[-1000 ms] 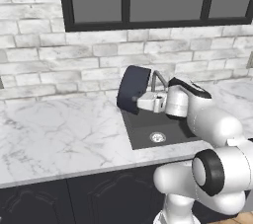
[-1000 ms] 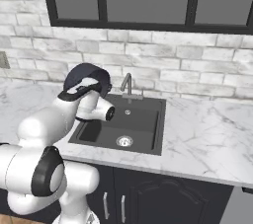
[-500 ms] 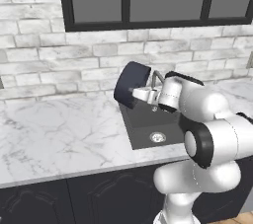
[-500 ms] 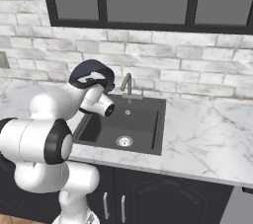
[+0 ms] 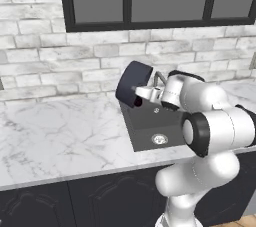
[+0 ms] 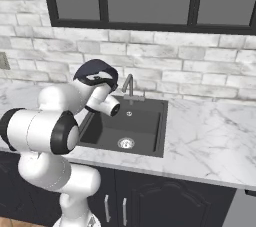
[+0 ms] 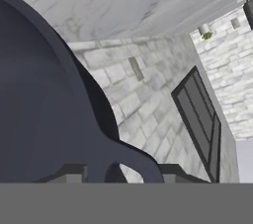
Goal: Dump the eggplant from the pot into the sink. Then turn on the water and wash the eggplant. Then turn off the water and put the eggplant back in the pot.
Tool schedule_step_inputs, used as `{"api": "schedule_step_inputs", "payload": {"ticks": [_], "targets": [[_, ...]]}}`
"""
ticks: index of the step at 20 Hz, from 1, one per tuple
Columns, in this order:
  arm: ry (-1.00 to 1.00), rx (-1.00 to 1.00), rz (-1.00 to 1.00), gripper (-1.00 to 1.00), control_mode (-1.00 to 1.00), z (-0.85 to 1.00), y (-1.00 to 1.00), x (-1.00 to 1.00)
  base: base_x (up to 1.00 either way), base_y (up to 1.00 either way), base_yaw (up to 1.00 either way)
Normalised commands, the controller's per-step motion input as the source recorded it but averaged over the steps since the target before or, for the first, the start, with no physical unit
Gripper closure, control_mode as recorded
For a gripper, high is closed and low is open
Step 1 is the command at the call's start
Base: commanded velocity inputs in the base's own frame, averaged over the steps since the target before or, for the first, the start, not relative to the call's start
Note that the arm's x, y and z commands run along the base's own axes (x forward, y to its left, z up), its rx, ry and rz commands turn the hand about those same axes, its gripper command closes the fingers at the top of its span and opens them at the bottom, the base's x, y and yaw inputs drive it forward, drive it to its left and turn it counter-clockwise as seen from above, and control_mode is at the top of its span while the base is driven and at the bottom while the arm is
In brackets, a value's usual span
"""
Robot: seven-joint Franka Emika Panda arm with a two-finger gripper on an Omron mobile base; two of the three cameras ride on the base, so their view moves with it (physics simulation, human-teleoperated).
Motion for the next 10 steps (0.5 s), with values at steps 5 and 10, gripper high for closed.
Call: {"api": "schedule_step_inputs", "payload": {"ticks": [5,10], "targets": [[0.0,0.03,0.0,1.0,-1.0,0.0,-0.13,0.2,0.0,0.0,0.0],[0.0,0.03,0.0,1.0,-1.0,0.0,-0.03,0.06,0.0,0.0,0.0]]}}
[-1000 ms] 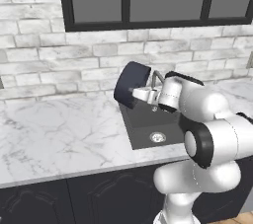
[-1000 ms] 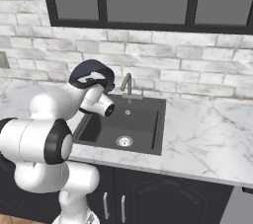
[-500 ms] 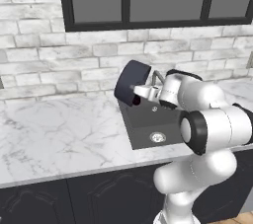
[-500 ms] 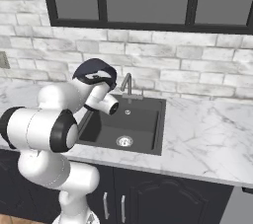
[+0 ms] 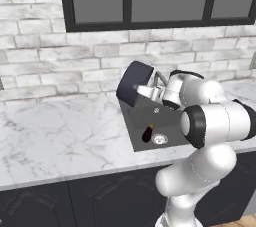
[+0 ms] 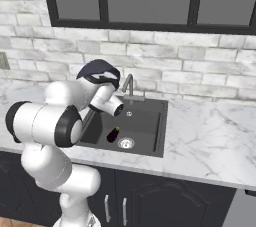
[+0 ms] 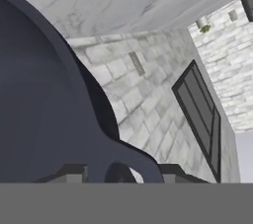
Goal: Dump the eggplant from the pot into the sink. Then turn on the water and wash the eggplant. Then turn off the water and put the eggplant back in the pot.
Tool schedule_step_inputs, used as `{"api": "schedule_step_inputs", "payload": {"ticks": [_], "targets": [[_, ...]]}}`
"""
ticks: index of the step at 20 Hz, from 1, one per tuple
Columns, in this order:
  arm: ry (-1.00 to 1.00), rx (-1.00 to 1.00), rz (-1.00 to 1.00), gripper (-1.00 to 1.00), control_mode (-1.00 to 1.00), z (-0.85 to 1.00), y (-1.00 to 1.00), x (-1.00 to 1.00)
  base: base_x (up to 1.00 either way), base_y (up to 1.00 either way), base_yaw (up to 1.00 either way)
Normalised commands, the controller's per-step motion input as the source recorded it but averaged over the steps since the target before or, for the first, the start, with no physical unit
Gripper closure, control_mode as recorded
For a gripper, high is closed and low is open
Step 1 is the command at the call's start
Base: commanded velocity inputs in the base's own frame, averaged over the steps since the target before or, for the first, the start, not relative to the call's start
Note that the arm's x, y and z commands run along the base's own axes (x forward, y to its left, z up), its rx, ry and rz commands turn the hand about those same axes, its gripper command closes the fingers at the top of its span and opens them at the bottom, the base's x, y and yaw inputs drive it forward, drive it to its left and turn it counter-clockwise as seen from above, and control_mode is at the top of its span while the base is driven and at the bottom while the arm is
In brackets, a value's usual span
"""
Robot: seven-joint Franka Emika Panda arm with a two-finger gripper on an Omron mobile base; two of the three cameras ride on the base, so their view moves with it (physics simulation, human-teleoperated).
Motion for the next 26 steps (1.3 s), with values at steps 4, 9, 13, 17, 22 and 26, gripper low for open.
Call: {"api": "schedule_step_inputs", "payload": {"ticks": [4,9,13,17,22,26], "targets": [[-0.03,0.01,0.02,1.0,-1.0,0.14,0.15,-0.24,0.0,0.0,0.0],[-0.15,0.0,0.03,1.0,-1.0,0.43,0.61,-0.91,0.0,0.0,0.0],[-0.23,-0.11,0.01,1.0,-1.0,0.56,0.54,-0.96,0.0,0.0,0.0],[-0.14,-0.27,0.0,1.0,-1.0,0.5,0.28,-0.6,0.0,0.0,0.0],[-0.06,-0.43,0.0,1.0,-1.0,0.47,0.14,-0.49,0.0,0.0,0.0],[0.0,-0.46,0.01,1.0,-1.0,0.32,0.04,-0.49,0.0,0.0,0.0]]}}
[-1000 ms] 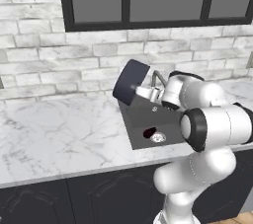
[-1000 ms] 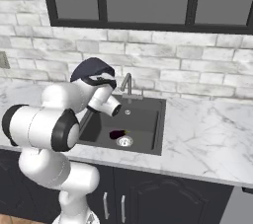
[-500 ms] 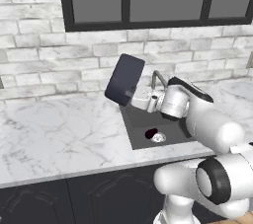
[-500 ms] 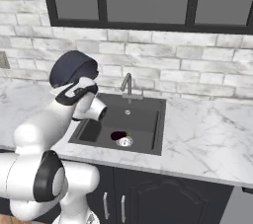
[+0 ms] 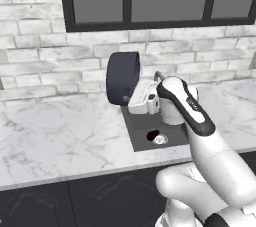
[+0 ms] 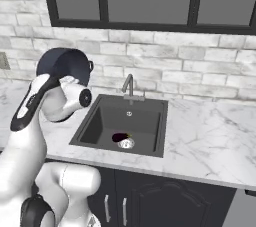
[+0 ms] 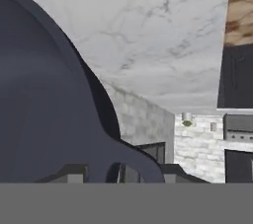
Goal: Dump the eggplant from the pot into the sink. Then turn on the water and wash the eggplant. Then turn off the water and put the eggplant back in the pot.
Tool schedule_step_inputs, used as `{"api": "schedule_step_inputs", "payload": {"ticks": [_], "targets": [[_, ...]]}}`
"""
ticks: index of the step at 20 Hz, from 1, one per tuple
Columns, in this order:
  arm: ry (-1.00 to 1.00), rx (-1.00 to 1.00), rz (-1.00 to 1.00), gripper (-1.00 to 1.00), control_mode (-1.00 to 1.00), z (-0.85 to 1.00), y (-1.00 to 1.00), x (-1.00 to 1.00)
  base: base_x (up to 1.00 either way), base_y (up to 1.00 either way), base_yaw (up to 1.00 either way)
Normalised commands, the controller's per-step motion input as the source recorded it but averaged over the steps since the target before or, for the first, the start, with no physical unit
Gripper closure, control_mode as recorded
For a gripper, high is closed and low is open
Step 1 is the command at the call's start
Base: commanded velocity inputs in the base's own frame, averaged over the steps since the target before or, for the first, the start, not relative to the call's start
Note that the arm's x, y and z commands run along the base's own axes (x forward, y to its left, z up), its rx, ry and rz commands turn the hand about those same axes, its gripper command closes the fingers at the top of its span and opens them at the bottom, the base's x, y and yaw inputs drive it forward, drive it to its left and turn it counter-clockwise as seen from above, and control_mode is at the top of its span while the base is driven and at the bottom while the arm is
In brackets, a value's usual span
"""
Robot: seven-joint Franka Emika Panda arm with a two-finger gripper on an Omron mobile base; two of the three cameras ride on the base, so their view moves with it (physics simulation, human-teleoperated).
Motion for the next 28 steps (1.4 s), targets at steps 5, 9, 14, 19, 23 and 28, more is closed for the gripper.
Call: {"api": "schedule_step_inputs", "payload": {"ticks": [5,9,14,19,23,28], "targets": [[0.1,-0.43,0.04,1.0,-1.0,0.03,0.0,-0.55,0.0,0.0,0.0],[0.18,-0.44,0.07,1.0,-1.0,-0.01,0.11,-0.4,0.0,0.0,0.0],[0.15,-0.36,0.1,1.0,-1.0,0.0,0.13,-0.25,0.0,0.0,0.0],[0.16,-0.31,0.14,1.0,-1.0,-0.06,0.21,-0.25,0.0,0.0,0.0],[0.08,-0.23,0.17,1.0,-1.0,-0.41,0.19,-0.38,0.0,0.0,0.0],[0.01,-0.21,0.15,1.0,-1.0,-0.45,0.18,-0.2,0.0,0.0,0.0]]}}
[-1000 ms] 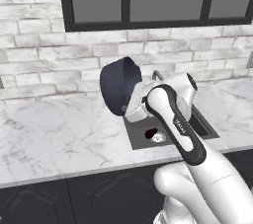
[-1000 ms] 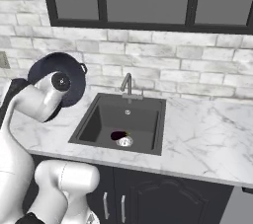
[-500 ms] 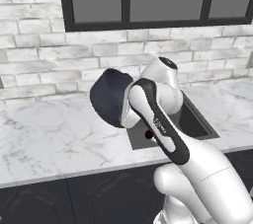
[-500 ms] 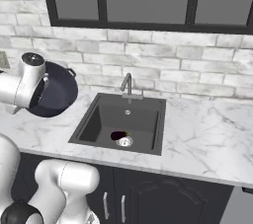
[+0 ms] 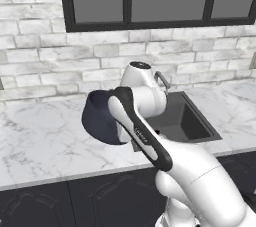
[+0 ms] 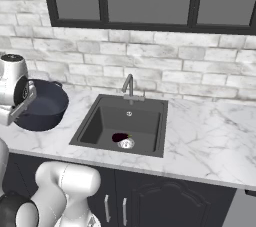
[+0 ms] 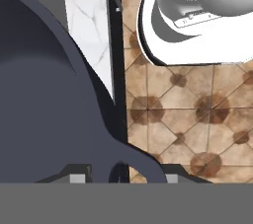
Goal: Dump the eggplant from the pot into the sink. Then turn on the water and wash the eggplant. Then turn off the water and put the eggplant back in the pot.
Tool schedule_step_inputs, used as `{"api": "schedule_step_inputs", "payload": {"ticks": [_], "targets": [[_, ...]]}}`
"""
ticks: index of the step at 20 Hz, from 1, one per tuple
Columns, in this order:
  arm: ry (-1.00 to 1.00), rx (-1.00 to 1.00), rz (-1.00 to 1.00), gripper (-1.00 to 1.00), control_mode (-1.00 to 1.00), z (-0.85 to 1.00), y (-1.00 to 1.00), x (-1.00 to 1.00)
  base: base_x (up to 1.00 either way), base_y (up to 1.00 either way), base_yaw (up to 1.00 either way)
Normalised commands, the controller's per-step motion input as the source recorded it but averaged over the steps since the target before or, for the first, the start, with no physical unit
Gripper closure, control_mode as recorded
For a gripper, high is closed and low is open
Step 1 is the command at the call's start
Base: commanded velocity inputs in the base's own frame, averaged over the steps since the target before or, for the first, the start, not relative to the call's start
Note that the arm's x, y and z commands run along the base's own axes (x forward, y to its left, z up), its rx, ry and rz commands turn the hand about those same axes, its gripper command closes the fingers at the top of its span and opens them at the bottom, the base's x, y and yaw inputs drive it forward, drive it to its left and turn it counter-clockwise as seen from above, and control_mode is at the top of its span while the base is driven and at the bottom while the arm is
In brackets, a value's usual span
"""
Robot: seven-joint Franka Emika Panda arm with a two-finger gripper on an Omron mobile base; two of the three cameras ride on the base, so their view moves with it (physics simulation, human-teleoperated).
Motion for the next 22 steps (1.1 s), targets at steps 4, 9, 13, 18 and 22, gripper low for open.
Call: {"api": "schedule_step_inputs", "payload": {"ticks": [4,9,13,18,22], "targets": [[-0.01,-0.18,0.12,1.0,-1.0,-0.3,0.03,-0.02,0.0,0.0,0.0],[-0.05,-0.15,0.1,1.0,-1.0,-0.32,0.0,0.0,0.0,0.0,0.0],[-0.04,-0.12,0.06,1.0,-1.0,-0.41,0.0,0.1,0.0,0.0,0.0],[-0.02,-0.09,0.03,1.0,-1.0,-0.32,0.0,0.24,0.0,0.0,0.0],[-0.03,-0.07,0.02,1.0,-1.0,-0.16,0.0,0.34,0.0,0.0,0.0]]}}
